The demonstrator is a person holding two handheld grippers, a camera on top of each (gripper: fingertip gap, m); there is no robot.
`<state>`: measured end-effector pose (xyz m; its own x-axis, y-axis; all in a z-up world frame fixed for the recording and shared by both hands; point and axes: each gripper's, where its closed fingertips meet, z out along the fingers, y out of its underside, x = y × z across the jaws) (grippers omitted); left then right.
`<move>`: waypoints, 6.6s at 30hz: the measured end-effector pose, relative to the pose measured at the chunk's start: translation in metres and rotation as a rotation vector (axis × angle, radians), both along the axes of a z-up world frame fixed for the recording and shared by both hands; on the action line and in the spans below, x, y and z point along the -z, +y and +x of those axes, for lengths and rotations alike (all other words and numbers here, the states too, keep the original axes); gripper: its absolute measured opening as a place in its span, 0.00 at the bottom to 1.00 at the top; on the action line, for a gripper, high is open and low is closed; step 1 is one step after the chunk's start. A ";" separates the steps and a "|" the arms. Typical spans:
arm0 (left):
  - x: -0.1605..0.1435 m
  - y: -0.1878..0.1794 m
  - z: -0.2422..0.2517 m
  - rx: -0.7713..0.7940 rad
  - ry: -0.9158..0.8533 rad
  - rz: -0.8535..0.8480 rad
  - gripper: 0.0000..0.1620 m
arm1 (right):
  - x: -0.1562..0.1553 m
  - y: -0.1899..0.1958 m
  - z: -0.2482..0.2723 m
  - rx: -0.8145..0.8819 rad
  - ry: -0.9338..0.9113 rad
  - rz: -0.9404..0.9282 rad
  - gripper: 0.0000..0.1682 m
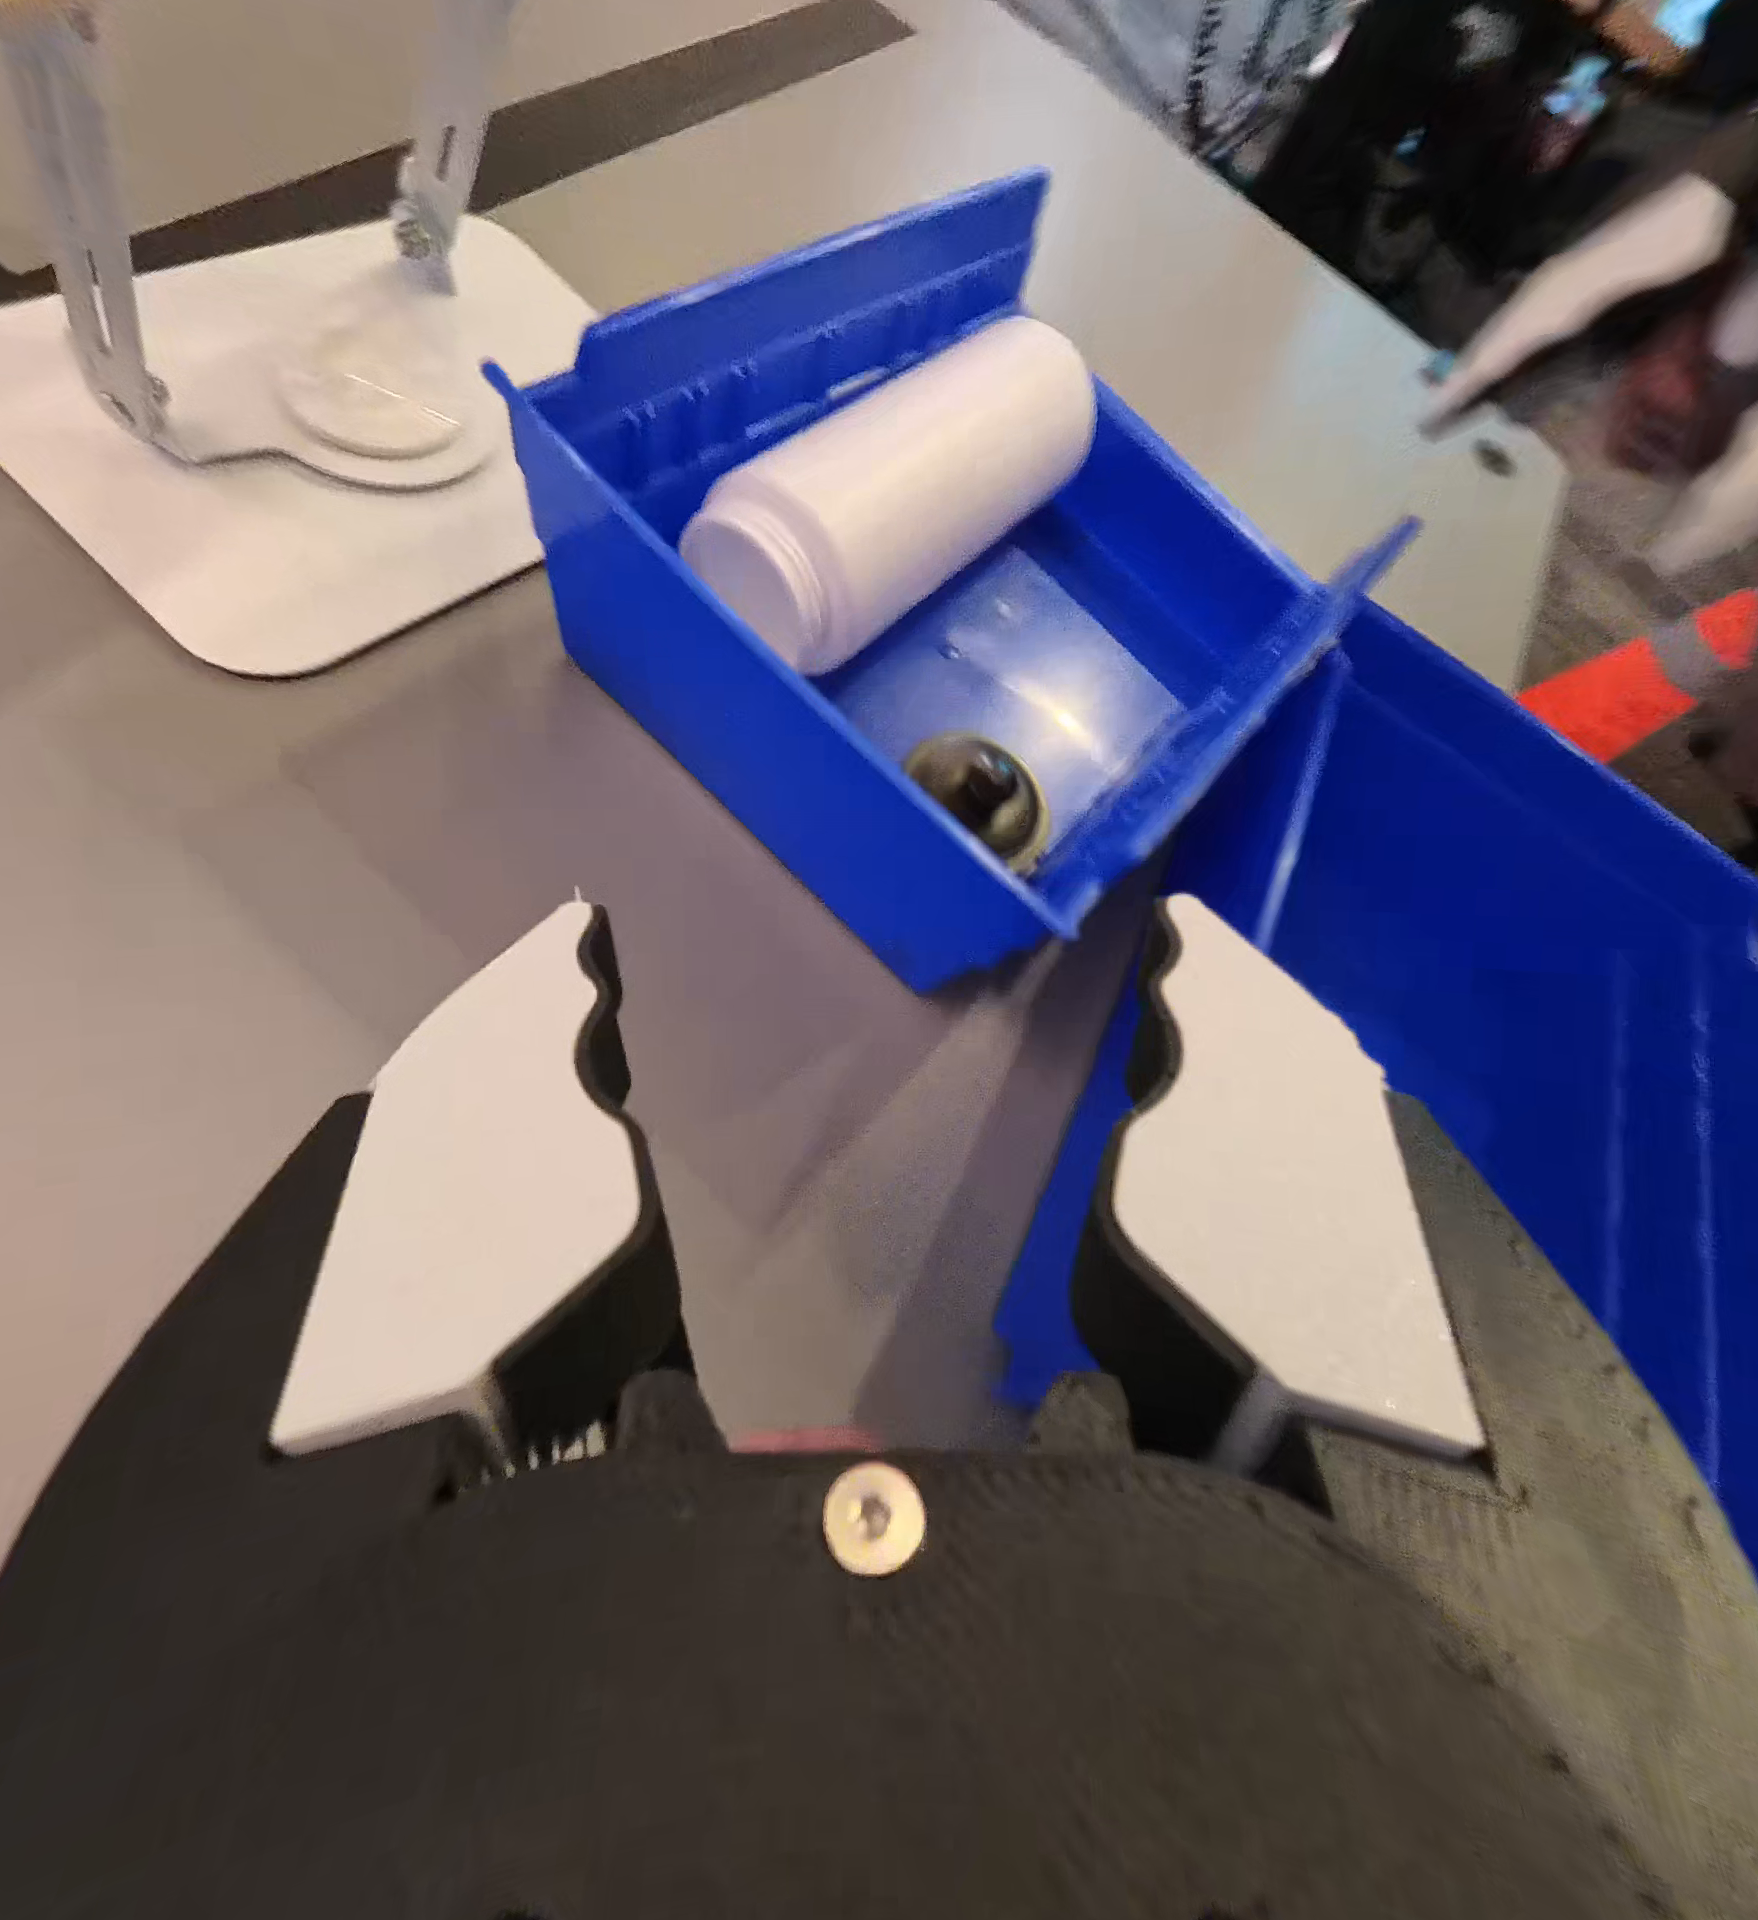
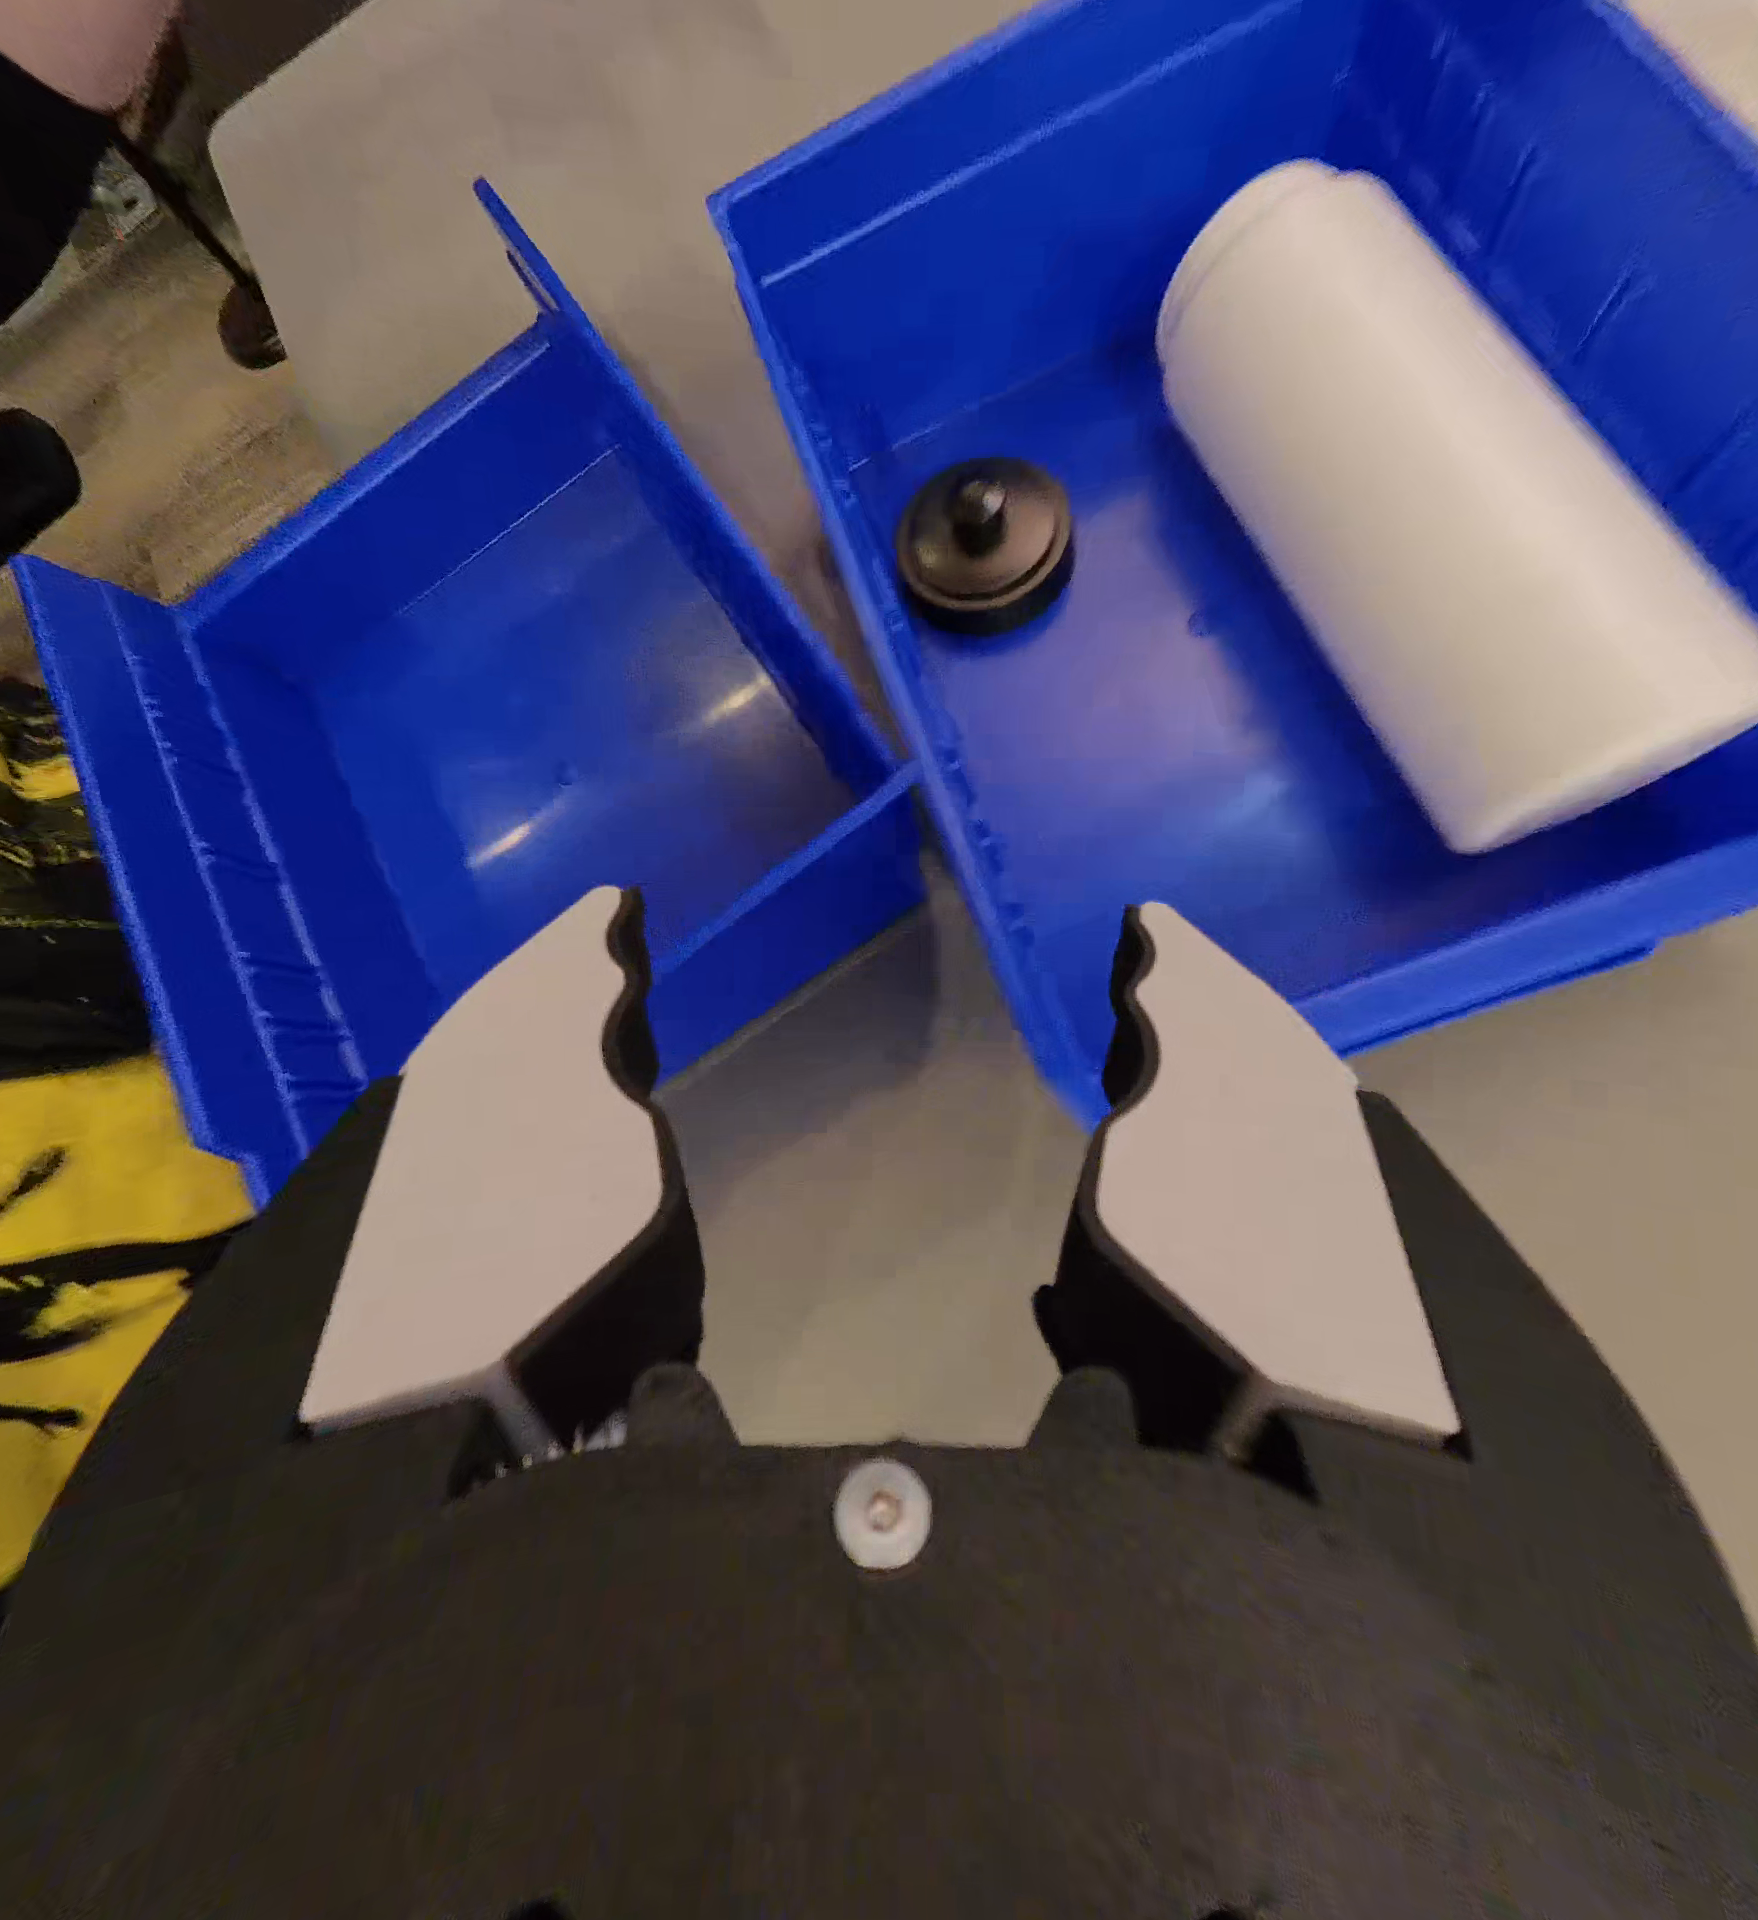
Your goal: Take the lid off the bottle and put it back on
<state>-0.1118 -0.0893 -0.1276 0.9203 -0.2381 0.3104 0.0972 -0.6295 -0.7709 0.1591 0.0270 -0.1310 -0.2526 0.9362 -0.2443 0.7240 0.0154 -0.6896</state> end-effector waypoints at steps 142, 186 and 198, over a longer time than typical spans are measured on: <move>0.149 0.152 0.030 0.004 0.365 -0.159 0.76 | 0.139 0.093 -0.202 -0.015 0.058 0.311 0.69; 0.044 0.043 -0.246 -0.457 0.678 -0.498 0.75 | 0.144 0.091 -0.197 -0.050 0.023 0.262 0.71; 0.130 0.034 -0.294 -0.381 0.602 -0.979 0.60 | 0.143 0.092 -0.197 -0.046 0.024 0.262 0.70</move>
<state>-0.4058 -0.0553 -0.2577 0.9393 0.1757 -0.2948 0.1929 -0.9808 0.0301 -0.0381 0.1190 -0.2744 -0.2995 0.9540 0.0111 0.7018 0.2281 -0.6749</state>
